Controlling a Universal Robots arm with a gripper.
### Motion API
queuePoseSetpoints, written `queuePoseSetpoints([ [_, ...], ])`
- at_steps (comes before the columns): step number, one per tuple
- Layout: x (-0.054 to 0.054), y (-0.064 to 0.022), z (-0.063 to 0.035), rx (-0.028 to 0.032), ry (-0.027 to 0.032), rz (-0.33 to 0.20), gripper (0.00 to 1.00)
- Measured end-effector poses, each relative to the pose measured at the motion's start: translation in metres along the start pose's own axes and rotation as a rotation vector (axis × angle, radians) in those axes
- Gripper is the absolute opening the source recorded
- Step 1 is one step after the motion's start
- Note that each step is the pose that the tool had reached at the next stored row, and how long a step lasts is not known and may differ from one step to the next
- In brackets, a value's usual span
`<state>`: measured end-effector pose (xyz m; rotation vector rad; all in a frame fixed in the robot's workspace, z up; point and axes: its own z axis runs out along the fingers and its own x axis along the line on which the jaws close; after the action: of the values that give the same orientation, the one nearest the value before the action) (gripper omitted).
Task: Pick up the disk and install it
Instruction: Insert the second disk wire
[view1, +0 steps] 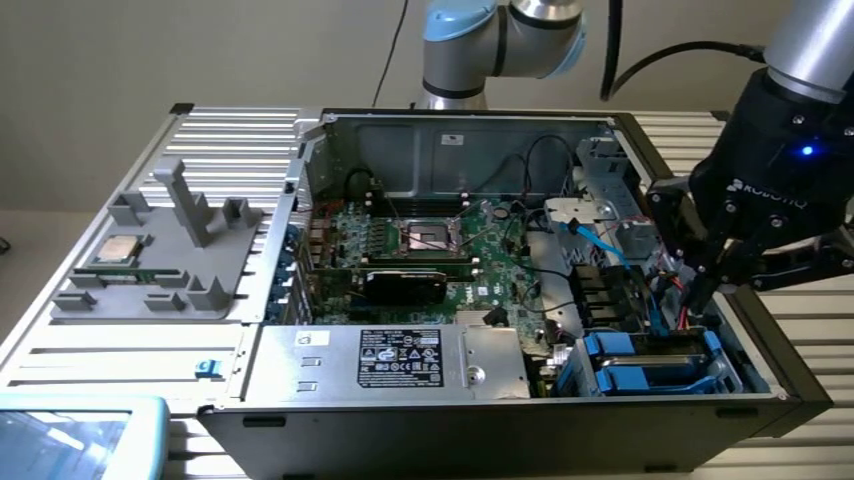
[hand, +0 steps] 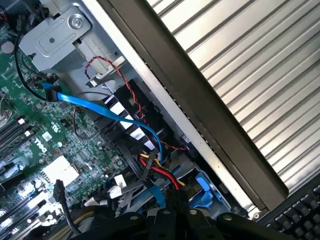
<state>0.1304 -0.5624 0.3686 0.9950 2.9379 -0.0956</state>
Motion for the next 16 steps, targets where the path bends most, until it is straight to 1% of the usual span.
queuePoseSetpoints([
  [16, 0.0002, 0.0001, 0.0028, 0.0082, 0.0175, -0.263, 0.11],
])
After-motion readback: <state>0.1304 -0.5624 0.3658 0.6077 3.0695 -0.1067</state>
